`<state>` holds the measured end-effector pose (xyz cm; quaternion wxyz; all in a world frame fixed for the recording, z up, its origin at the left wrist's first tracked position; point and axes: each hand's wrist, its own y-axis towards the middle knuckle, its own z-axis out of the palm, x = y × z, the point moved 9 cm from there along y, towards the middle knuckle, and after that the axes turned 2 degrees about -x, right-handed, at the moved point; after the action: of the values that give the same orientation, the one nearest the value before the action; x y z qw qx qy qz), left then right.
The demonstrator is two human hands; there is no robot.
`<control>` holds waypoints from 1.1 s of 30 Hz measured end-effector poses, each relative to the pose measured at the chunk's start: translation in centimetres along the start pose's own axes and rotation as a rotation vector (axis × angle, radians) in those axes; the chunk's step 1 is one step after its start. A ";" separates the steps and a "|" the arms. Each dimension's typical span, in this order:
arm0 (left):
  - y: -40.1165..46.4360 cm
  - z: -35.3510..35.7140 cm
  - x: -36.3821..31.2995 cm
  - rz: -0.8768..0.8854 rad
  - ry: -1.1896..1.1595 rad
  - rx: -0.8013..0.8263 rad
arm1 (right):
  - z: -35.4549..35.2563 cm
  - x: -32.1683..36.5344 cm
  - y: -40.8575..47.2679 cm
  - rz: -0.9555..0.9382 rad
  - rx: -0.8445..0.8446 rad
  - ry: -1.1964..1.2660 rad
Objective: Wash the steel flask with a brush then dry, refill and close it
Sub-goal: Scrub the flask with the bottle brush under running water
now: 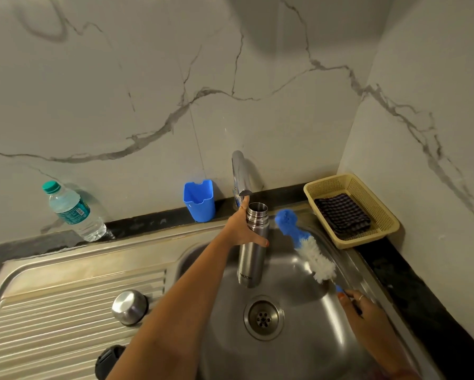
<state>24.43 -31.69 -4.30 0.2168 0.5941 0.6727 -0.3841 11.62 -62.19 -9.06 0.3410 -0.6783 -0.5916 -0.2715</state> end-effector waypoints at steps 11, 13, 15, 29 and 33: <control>0.8 0.7 -0.3 -0.052 0.008 0.006 | 0.4 -0.6 -0.2 -0.001 0.031 -0.031; 0.9 0.9 -0.4 -0.056 0.003 0.002 | 0.4 -0.5 -0.2 -0.010 0.028 -0.035; 1.0 1.1 -0.4 -0.064 -0.009 0.011 | 0.5 -0.7 -0.1 -0.008 0.029 -0.027; 1.5 1.3 -0.2 -0.080 -0.103 -0.022 | 0.9 -1.6 0.0 0.019 0.040 -0.035; 1.6 1.3 0.0 -0.087 -0.123 -0.047 | 0.9 -1.9 0.0 0.030 0.044 -0.029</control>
<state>25.76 -32.73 -5.50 0.2549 0.5344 0.6921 -0.4129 11.29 -62.62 -11.08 0.3511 -0.6832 -0.5921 -0.2438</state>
